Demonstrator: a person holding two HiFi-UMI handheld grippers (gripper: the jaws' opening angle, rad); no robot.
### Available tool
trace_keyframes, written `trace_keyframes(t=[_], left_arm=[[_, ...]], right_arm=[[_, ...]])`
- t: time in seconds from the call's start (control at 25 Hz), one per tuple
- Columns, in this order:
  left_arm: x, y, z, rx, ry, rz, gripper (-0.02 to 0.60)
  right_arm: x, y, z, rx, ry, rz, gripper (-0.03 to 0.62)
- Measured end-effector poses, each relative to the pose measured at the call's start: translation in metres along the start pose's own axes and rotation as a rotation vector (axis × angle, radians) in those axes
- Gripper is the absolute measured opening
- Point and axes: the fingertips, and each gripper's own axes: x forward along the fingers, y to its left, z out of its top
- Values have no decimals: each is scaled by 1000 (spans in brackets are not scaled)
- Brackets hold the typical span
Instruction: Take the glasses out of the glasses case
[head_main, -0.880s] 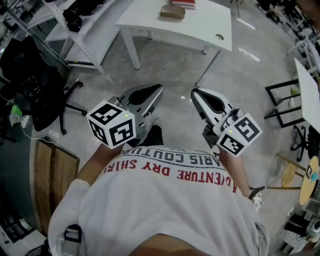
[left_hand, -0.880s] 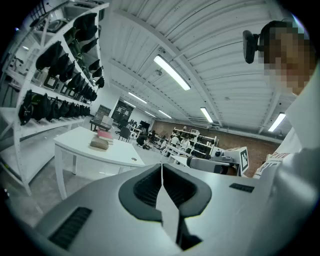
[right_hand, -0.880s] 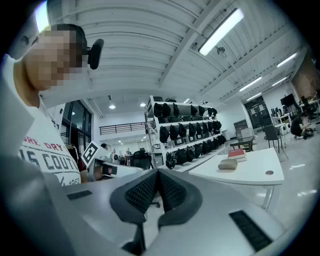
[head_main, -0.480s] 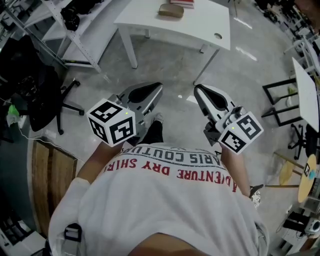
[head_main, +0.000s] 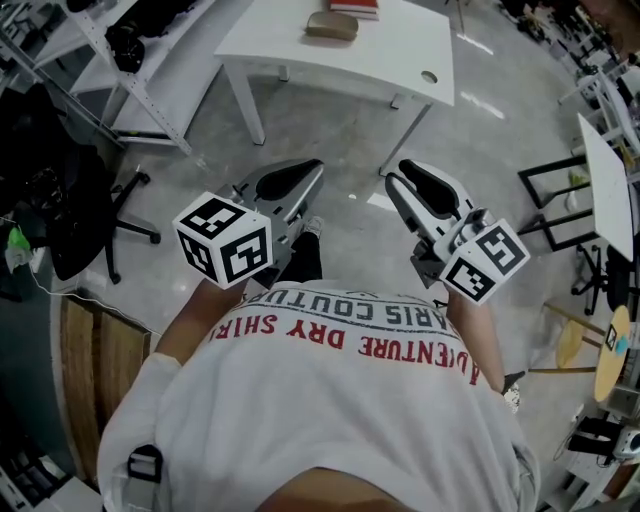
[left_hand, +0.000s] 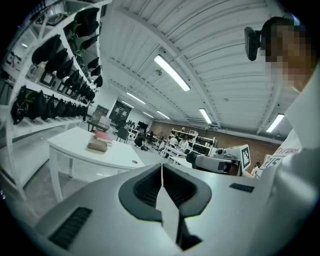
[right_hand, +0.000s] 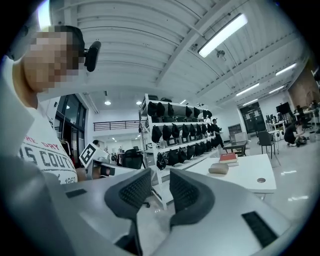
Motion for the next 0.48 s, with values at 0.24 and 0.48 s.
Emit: trace_keyframes(t=[0.24, 0.48], left_arm=[[31, 36, 13, 5, 21, -17, 31], [68, 92, 33, -41, 54, -5, 31]], right_arm=[[35, -41, 6, 6, 10, -19, 138], [79, -92, 9, 40, 36, -37, 144]])
